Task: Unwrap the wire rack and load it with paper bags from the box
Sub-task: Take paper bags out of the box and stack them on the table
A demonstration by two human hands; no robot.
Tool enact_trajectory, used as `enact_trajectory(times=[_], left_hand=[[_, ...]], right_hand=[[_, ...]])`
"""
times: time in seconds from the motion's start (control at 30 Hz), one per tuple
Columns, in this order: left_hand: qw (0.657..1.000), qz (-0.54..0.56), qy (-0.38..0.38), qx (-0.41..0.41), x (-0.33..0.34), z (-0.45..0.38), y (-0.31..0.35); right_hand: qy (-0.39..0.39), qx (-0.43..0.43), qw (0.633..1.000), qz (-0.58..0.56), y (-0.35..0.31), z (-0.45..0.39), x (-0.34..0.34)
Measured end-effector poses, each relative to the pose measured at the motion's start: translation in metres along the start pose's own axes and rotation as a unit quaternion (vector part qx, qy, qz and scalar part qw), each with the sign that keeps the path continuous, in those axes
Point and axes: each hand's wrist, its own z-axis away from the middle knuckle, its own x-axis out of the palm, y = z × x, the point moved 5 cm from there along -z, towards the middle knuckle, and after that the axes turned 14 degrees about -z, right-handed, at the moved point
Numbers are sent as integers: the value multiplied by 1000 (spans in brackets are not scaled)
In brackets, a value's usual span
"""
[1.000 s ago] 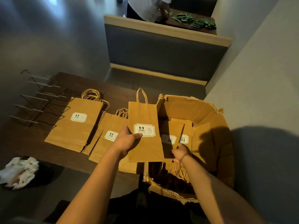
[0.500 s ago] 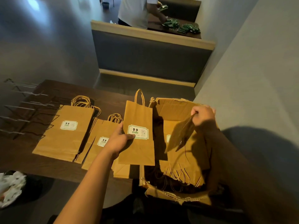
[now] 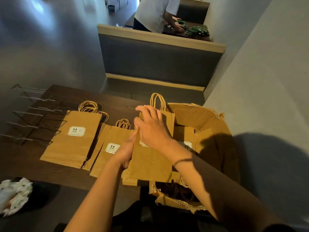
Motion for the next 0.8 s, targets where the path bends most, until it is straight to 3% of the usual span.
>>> enact_trajectory(times=[0.1, 0.27, 0.43, 0.5, 0.57, 0.63, 0.73, 0.8], left_hand=[[999, 46, -10, -19, -3, 3, -10], [997, 39, -65, 32, 0, 9, -13], [997, 43, -62, 21, 4, -6, -25], [998, 63, -18, -15, -2, -12, -33], [996, 84, 14, -41, -6, -14, -37], [992, 109, 32, -52, -8, -16, -43], [988, 132, 54, -66, -5, -15, -51], [985, 143, 61, -70, -3, -16, -55]], right_hand=[[13, 14, 1000, -3, 1, -3, 11], [10, 41, 999, -13, 19, 2, 20], [153, 109, 972, -142, 61, 19, 6], [223, 188, 936, -197, 100, 39, 1], [221, 334, 884, -239, 156, 72, 16], [111, 496, 822, -259, 207, 114, 55], [17, 621, 717, -315, 235, 175, 110], [-22, 649, 701, -296, 231, 201, 126]])
